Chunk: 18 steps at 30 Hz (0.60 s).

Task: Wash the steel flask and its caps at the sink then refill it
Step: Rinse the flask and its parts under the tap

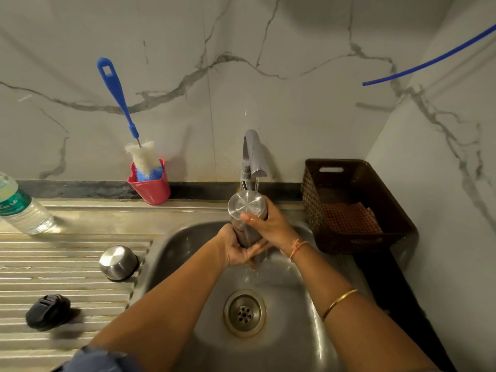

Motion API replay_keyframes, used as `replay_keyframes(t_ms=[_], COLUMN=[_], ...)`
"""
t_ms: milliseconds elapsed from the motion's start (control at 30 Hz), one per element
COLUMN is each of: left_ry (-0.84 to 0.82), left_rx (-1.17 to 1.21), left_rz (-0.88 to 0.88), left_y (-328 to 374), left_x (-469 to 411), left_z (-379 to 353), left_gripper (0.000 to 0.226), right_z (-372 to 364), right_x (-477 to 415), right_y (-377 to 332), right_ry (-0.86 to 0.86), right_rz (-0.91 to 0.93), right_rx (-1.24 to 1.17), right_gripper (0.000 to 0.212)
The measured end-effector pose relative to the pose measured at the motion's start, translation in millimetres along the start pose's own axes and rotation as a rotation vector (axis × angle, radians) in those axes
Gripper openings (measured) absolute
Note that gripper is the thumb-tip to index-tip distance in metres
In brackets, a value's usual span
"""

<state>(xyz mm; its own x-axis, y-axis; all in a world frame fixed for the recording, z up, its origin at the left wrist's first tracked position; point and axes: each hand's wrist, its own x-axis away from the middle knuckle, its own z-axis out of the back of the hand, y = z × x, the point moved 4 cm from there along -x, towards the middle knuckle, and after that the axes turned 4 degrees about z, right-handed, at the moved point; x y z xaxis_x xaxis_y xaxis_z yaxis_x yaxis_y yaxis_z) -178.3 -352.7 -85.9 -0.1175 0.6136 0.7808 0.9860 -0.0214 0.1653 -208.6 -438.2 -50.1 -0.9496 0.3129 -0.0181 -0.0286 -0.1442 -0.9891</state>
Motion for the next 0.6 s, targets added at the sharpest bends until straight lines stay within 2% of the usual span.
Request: replay_keyframes(t_ms=[67,133,267,400,467,600], left_ry=[0.043,0.089,0.114,0.106,0.118,0.132], left_rx=[-0.213,-0.401,-0.635,-0.971,-1.042,-0.948], left_rz=[-0.013,-0.059,-0.393,-0.655,-0.743,-0.782], left_y=[0.9,-0.1,9.5,12.7,15.7,15.3], left_x=[3.0,7.3,0.2,0.8,-0.2,-0.7], left_z=[2.1,1.8,5.0,11.3,13.6,18.0], left_gripper=[0.066,0.077,0.086,0.081,0.077,0.060], right_z=[2.9,3.8,2.9,-4.4,-6.7,-12.1], right_x=[-7.4,-17.1,-33.2,-38.5,-38.1,-25.3], right_y=[-3.4,-4.2,-9.8,-18.7,-22.0,-30.1], right_ry=[0.102,0.174,0.317,0.350,0.347,0.266], right_rz=[-0.038,-0.135,-0.285,-0.332,-0.264,0.002], right_rx=[-0.025,-0.134,-0.300,-0.352,-0.285,-0.181], right_gripper=[0.043,0.040,0.044,0.035,0.031,0.025])
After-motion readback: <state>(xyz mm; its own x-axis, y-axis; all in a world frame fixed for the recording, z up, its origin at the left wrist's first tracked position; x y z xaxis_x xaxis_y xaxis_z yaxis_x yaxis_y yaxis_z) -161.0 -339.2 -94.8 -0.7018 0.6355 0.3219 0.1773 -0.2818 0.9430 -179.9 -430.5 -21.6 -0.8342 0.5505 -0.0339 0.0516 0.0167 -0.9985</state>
